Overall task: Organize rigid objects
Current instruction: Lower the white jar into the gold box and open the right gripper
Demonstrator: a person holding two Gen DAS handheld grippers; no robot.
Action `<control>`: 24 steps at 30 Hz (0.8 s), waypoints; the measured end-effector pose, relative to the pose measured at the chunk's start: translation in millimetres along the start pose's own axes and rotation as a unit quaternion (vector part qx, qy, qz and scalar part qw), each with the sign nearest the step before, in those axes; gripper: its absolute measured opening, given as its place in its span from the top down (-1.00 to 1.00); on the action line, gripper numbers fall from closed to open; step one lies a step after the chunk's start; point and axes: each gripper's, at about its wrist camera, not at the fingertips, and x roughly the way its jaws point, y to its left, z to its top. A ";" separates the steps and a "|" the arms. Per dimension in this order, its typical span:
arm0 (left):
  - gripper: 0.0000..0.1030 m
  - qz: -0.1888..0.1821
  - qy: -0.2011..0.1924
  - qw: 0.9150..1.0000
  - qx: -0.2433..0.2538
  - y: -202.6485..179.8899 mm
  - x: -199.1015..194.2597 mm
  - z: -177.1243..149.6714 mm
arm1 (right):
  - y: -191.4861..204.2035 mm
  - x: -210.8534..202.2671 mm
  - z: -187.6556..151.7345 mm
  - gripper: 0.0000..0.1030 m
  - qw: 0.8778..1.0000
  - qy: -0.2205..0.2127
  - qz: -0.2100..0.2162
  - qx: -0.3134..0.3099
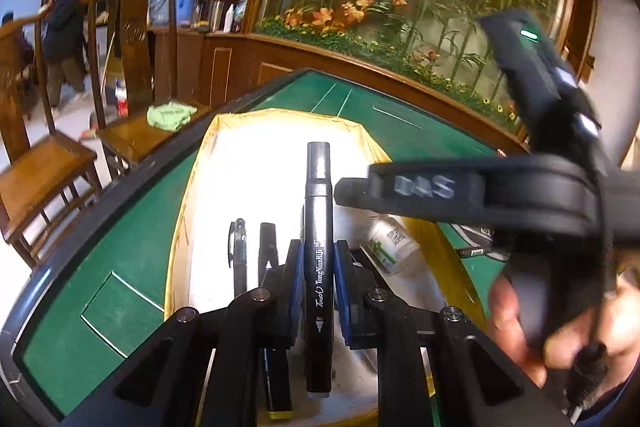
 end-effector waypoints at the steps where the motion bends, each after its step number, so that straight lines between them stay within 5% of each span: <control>1: 0.72 -0.003 0.000 1.000 0.006 -2.2 -0.5 -0.4 | -1.2 2.3 2.0 0.30 1.000 0.000 -0.001 0.004; 12: 0.71 -0.017 0.024 1.000 0.010 -0.7 2.9 -2.6 | -3.3 11.3 20.7 0.18 1.000 0.005 0.029 0.000; 17: -0.12 0.010 0.023 1.000 0.007 -1.4 4.8 -1.6 | -3.7 -8.5 22.2 0.09 0.999 -0.014 0.052 -0.002; 24: -0.21 0.032 -0.011 0.999 0.008 -2.6 -6.9 -3.8 | -47.0 -93.9 -23.9 0.01 0.994 -0.072 0.085 -0.021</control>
